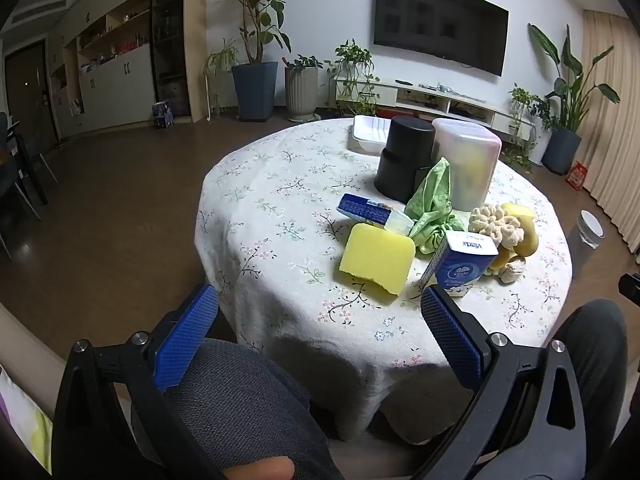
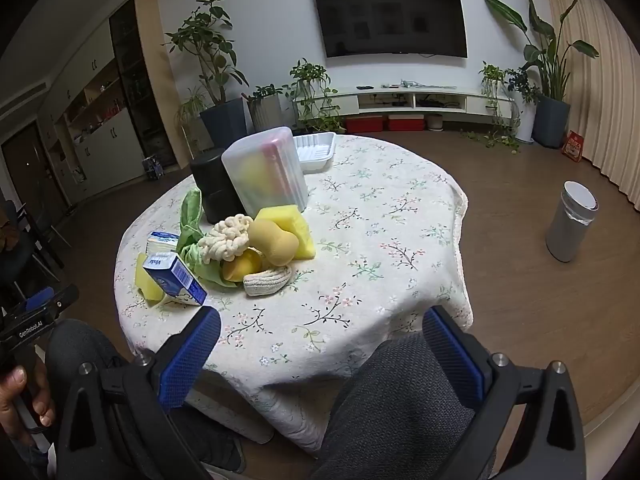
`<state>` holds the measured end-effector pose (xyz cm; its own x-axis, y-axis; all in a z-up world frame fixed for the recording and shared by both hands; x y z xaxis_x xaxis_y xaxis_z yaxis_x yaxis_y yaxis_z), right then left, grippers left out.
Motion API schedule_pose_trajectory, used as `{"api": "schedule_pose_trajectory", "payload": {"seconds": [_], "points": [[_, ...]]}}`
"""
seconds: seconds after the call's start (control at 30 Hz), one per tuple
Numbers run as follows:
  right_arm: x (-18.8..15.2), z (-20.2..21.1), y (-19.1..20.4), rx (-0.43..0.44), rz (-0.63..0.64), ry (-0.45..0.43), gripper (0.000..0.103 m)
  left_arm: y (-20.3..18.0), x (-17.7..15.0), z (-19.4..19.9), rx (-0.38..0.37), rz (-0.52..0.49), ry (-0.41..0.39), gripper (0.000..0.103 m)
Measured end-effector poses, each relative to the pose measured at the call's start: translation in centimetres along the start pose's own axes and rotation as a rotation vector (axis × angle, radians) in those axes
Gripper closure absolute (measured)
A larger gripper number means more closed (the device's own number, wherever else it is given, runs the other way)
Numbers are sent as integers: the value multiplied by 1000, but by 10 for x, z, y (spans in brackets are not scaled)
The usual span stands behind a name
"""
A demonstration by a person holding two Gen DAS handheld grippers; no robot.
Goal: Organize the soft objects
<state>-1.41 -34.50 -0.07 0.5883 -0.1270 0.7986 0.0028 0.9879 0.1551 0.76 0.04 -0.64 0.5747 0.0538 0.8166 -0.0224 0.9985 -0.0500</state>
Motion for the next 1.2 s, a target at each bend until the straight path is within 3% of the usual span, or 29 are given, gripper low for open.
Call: {"api": "schedule_pose_trajectory", "payload": {"seconds": [1.2], "points": [[-1,-1,2,-2,4,4,0,-1,0,0,9,-14,-3,0]]}}
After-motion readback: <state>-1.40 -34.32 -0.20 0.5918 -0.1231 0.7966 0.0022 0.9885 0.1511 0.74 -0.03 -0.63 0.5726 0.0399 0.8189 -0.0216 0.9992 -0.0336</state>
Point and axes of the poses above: each gripper's, at about its wrist camera, not at the fingertips, and z roughly against the way its jaws point, y to its left, x to its top, the point moved 1 cm from there along -z, roughly the way its jaws point, and after that the axes turned 4 degrees about -y, right-handed, at the moved point
